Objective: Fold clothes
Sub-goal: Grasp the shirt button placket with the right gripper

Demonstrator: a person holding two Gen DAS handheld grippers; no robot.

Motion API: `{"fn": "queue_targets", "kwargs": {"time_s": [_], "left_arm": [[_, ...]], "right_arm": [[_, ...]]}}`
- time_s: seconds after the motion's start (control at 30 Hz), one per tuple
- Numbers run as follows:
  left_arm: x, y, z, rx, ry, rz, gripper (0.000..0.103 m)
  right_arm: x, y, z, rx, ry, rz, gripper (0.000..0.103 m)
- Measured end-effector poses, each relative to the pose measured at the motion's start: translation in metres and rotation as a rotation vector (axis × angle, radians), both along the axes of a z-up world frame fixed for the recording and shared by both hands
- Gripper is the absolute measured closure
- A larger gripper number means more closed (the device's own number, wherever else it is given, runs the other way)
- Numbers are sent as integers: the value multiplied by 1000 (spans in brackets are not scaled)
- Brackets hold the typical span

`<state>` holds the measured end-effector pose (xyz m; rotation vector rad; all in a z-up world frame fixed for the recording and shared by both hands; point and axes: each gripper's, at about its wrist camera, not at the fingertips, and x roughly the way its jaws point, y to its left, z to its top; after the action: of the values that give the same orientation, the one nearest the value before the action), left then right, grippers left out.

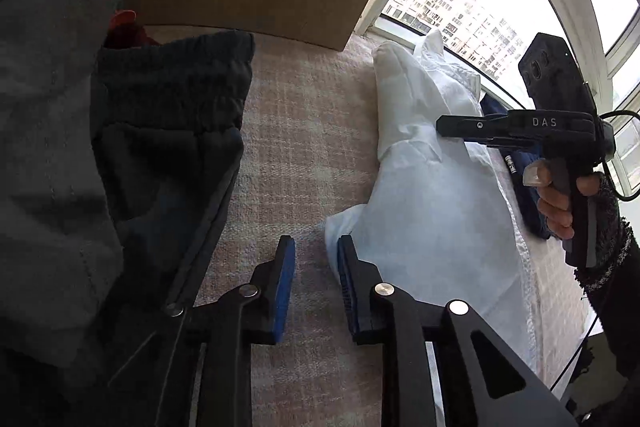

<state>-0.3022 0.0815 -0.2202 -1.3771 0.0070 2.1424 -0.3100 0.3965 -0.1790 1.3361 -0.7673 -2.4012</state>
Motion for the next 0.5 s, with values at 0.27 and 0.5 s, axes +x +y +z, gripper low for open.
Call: {"fn": "queue_targets", "kwargs": {"time_s": [0.27,0.5], "left_arm": [[10,21,65,71,119,-120,68],[-20,83,26,91,30,-252,66]], "right_arm": [[25,74,-12,199,-114,-114,69],[9,69,-38,178,-145,-38,68]]}}
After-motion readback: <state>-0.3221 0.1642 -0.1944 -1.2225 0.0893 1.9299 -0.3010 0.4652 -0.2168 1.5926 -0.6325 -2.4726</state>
